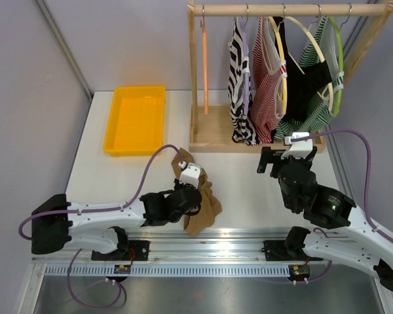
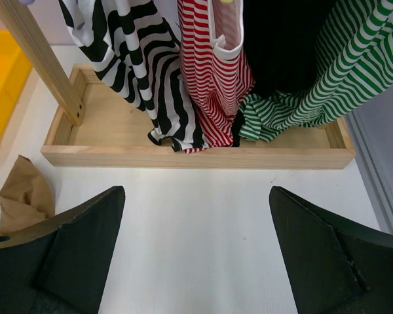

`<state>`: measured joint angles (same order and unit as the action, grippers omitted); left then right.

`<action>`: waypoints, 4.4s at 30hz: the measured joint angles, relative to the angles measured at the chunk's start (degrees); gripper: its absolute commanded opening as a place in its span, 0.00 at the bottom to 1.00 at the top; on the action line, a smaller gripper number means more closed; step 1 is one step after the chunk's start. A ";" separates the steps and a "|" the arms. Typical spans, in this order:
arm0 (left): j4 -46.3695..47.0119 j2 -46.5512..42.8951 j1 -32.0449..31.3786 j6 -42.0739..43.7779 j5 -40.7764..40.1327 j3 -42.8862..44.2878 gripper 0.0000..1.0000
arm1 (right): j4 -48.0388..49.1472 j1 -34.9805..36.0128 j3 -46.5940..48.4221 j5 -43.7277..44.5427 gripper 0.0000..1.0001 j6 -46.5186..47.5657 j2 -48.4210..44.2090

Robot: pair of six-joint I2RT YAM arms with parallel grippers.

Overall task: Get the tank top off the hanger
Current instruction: Place the tank top into the basket, then grab a hanger with a tank top on it with the right arm

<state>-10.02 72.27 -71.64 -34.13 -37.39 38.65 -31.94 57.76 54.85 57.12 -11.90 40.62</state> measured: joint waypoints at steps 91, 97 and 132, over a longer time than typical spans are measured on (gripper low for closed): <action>-0.72 30.34 64.30 19.54 13.53 48.96 0.99 | 10.10 -13.25 -9.38 -19.50 0.99 0.37 3.28; 5.70 17.62 57.79 14.60 14.14 27.93 0.99 | 12.44 -13.29 -9.62 -22.29 0.99 2.62 0.52; 8.44 -13.35 42.84 13.97 14.12 1.05 0.99 | 2.27 -20.22 68.72 -28.87 0.95 18.32 50.80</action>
<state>-1.58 58.92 -28.80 -20.16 -23.27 39.70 -29.67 37.54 123.57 28.25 6.42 91.42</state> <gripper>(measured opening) 0.988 0.960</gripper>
